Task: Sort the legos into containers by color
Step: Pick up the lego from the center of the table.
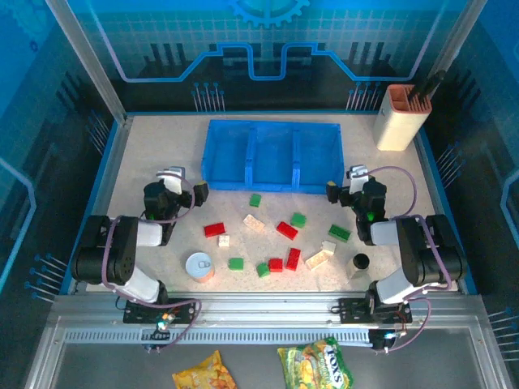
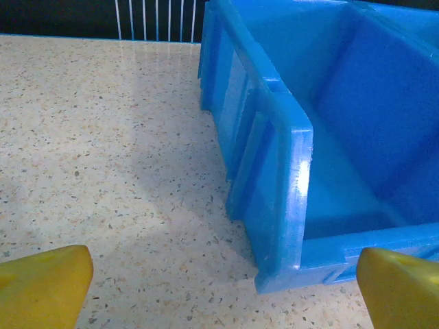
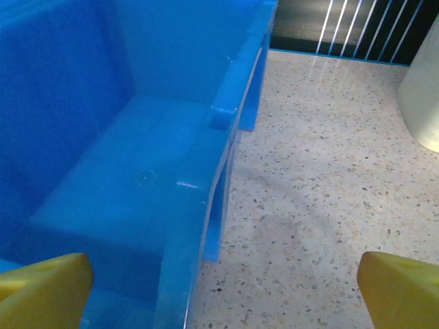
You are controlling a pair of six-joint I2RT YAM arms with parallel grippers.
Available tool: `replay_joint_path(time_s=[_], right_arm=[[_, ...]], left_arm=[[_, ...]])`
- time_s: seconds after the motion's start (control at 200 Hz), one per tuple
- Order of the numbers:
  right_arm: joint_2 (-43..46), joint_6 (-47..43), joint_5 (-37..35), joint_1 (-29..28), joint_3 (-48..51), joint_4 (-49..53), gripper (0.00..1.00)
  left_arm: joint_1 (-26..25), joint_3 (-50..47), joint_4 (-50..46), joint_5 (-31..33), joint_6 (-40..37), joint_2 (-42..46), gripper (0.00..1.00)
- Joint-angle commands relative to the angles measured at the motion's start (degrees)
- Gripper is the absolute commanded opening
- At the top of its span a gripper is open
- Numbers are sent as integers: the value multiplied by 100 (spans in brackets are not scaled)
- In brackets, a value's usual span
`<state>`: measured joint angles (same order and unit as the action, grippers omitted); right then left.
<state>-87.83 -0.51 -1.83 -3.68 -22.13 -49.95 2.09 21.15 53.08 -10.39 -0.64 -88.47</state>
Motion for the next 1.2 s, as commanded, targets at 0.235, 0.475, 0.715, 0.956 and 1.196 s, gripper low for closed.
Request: replay_joint_path(time_s=[0.235, 0.475, 0.715, 0.956, 1.196], right_arm=[[-23, -72, 206, 73, -99, -14, 100], [-22, -46, 262, 104, -113, 3, 100], [-23, -40, 270, 112, -110, 3, 100], [-23, -45, 270, 105, -100, -5, 100], [507, -133, -72, -45, -193, 578, 100]], left_arm=[[48, -67, 229, -163, -155, -30, 99], [46, -67, 232, -164, -148, -30, 99], [46, 47, 44, 353, 14, -35, 99], [38, 56, 36, 371, 14, -43, 99], [34, 270, -810, 827, 161, 495, 99]])
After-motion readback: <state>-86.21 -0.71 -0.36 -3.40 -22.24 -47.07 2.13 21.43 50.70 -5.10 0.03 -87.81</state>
